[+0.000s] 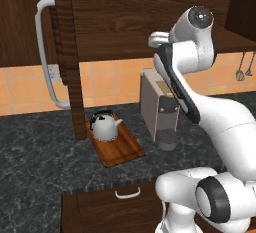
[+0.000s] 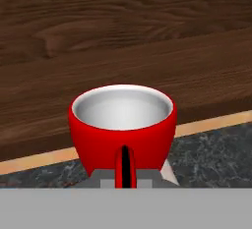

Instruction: Pick the kettle from the counter and place it on the tray. Then pick the mug from the cabinet and place it on the tray. Then close the cabinet doors.

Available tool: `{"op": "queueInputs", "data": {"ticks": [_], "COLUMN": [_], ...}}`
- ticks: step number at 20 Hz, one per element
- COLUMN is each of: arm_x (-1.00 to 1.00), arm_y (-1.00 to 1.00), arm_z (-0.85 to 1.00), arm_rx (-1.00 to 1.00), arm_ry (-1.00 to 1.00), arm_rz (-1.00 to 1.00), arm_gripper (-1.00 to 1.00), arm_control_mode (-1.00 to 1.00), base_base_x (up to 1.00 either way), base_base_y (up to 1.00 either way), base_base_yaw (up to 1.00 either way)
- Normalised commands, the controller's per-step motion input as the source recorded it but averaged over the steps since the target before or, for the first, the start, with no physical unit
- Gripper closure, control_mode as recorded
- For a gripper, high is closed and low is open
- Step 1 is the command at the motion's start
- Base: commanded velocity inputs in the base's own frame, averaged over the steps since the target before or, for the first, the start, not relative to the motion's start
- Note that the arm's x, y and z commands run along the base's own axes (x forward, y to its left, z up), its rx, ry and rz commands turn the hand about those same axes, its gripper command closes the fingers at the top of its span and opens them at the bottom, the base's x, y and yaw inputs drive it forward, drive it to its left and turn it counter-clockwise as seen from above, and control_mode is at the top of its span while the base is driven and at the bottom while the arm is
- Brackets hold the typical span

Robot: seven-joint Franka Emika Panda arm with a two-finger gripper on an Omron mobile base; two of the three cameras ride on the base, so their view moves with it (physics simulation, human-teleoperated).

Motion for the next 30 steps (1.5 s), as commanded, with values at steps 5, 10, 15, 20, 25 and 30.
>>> {"op": "queueInputs", "data": {"ticks": [5, 10, 15, 20, 25, 30], "arm_x": [-0.90, -0.70, -0.64, -0.60, -0.21, -0.02], "arm_y": [0.26, 0.26, 0.27, 0.21, 0.24, 0.22], "arm_z": [-0.01, -0.16, -0.27, -0.37, -0.50, -0.63], "arm_rx": [0.00, 0.00, 0.00, 0.00, 0.00, -0.02], "arm_ry": [0.00, 0.00, 0.00, 0.00, 0.04, 0.12], "arm_rz": [0.49, 0.44, 0.33, 0.31, 0.15, 0.03], "arm_gripper": [1.00, 1.00, 1.00, 1.00, 1.00, 1.00], "arm_control_mode": [-1.00, -1.00, -1.00, -1.00, -1.00, -1.00], "base_base_x": [0.00, 0.00, 0.00, 0.00, 0.00, 0.00], "base_base_y": [0.00, 0.00, 0.00, 0.00, 0.00, 0.00], "base_base_yaw": [0.00, 0.00, 0.00, 0.00, 0.00, 0.00]}}
